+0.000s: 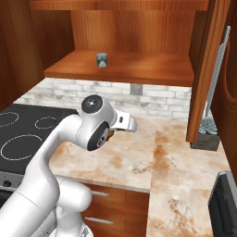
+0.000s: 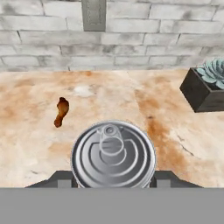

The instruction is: Restock the canned food cabinet by taking the new fresh canned food from the counter and placing it in the cabinet. Then, take the old canned food from the cabinet and place it on the counter.

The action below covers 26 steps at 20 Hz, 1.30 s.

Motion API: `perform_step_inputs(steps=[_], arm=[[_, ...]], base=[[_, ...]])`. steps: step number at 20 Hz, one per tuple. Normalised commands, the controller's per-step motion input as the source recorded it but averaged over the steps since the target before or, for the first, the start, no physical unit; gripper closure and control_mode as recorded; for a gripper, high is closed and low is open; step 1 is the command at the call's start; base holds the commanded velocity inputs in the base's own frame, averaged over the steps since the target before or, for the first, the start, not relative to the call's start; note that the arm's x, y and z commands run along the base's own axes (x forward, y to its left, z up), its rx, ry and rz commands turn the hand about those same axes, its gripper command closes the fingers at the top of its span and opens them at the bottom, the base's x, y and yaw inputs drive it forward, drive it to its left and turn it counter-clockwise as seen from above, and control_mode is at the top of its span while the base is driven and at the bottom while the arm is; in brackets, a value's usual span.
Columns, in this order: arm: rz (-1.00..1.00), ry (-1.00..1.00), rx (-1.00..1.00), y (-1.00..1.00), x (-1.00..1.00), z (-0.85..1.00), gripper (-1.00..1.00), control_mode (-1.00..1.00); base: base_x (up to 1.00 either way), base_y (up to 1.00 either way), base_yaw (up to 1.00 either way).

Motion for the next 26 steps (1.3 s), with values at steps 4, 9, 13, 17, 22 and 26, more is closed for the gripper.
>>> perform_step_inputs(steps=[4, 9, 13, 17, 22, 26], arm=[[0.0, 0.01, 0.0, 0.09, 0.39, -0.59, 1.0, -1.0], [0.03, 0.18, 0.0, 0.01, 0.22, -0.72, 1.0, -1.0], [0.02, 0.21, 0.0, 0.0, 0.31, -0.62, 1.0, -1.0], [0.0, 0.19, 0.0, 0.0, 0.41, -0.45, 1.0, -1.0], [0.0, 0.0, 0.0, 0.0, 0.21, -0.77, 1.0, -1.0], [0.0, -0.07, 0.0, 0.0, 0.21, -0.62, 1.0, -1.0]], base=[[0.0, 0.0, 0.0], [0.0, 0.0, 0.0], [0.0, 0.0, 0.0], [0.0, 0.0, 0.0], [0.0, 0.0, 0.0], [0.0, 0.0, 0.0]])
